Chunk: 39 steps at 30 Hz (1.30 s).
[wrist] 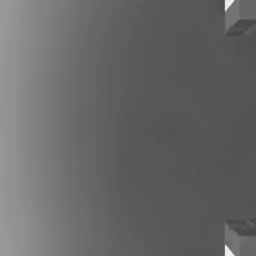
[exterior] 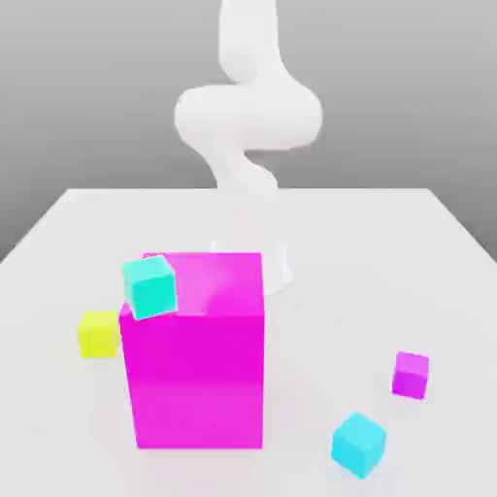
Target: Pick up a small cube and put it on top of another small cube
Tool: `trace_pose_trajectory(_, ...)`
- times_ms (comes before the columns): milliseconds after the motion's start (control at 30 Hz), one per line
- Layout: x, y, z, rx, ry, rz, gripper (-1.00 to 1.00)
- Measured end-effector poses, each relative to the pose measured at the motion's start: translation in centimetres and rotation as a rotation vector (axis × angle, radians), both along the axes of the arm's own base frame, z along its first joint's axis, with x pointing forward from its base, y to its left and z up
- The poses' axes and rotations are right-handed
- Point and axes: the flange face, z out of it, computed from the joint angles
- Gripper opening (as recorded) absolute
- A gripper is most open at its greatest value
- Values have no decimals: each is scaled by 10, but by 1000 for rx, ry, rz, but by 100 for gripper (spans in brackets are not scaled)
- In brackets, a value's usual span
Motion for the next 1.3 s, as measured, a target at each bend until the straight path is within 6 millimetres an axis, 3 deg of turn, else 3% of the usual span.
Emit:
trace_pose_trajectory(200, 64, 33, -107, -60, 171, 165, 0)
trace_pose_trajectory(400, 95, 70, -223, -126, 333, 329, 0)
trace_pose_trajectory(533, 98, 93, -302, -173, 439, 439, 0)
trace_pose_trajectory(667, 86, 119, -380, -228, 543, 562, 0)
trace_pose_trajectory(867, 59, 130, -484, -292, 674, 688, 0)
trace_pose_trajectory(1000, 56, 130, -534, -296, 682, 697, 0)
trace_pose_trajectory(1033, 56, 130, -541, -296, 682, 697, -100)
trace_pose_trajectory(1233, 55, 130, -545, -296, 683, 697, -100)
trace_pose_trajectory(1300, 56, 131, -532, -297, 683, 697, -100)
